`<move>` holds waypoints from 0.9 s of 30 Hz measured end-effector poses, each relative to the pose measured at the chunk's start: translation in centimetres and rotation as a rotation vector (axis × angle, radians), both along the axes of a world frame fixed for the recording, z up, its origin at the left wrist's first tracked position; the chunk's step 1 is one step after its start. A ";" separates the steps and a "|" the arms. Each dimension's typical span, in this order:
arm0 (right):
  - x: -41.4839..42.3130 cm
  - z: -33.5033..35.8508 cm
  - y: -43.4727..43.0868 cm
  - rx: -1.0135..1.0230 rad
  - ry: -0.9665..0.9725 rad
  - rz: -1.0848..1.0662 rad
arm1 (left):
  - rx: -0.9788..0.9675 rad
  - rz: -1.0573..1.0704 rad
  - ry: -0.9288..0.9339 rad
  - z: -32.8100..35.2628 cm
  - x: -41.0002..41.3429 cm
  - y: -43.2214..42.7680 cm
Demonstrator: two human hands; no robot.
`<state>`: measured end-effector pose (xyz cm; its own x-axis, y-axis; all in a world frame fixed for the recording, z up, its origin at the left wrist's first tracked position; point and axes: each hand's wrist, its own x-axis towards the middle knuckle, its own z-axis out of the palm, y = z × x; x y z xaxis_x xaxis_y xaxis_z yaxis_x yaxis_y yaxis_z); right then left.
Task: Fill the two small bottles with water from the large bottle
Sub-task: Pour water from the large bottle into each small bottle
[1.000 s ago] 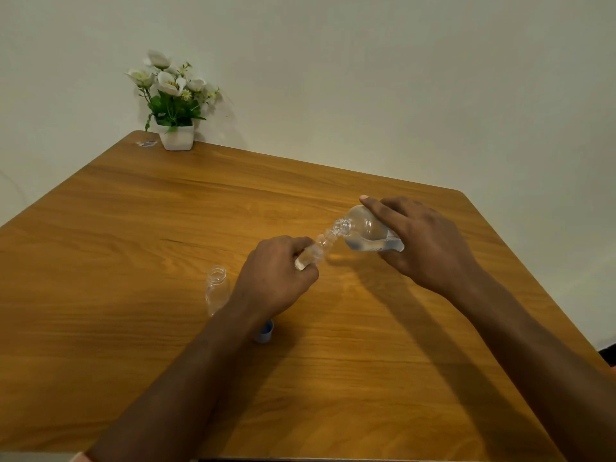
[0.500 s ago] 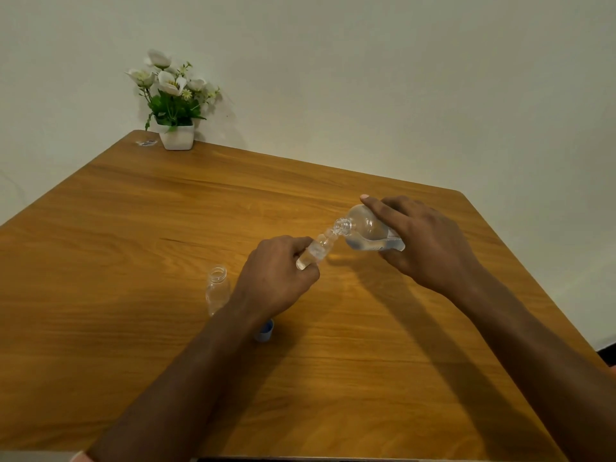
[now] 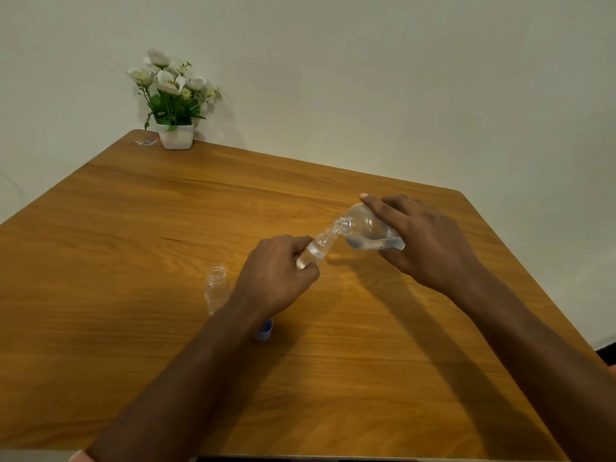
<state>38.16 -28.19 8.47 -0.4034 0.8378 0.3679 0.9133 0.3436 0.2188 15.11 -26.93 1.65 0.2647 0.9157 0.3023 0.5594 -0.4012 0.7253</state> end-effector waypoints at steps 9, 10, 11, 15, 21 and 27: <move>-0.1 -0.1 -0.2 -0.008 0.003 -0.003 | -0.022 0.005 -0.016 0.0 0.0 0.0; -0.1 -0.2 -0.2 -0.010 0.006 -0.005 | -0.025 0.002 -0.020 0.0 0.0 0.0; -0.1 -0.2 -0.2 -0.013 0.010 -0.006 | -0.030 -0.001 -0.024 0.0 0.0 0.1; -0.1 -0.6 -0.2 -0.021 0.037 -0.009 | -0.034 -0.002 -0.026 0.0 0.1 0.1; -0.2 -1.3 -0.5 -0.049 0.103 -0.029 | -0.042 -0.013 -0.033 0.0 0.2 0.2; -0.6 -2.1 -0.8 -0.061 0.201 -0.030 | -0.059 -0.007 -0.070 0.1 0.3 0.0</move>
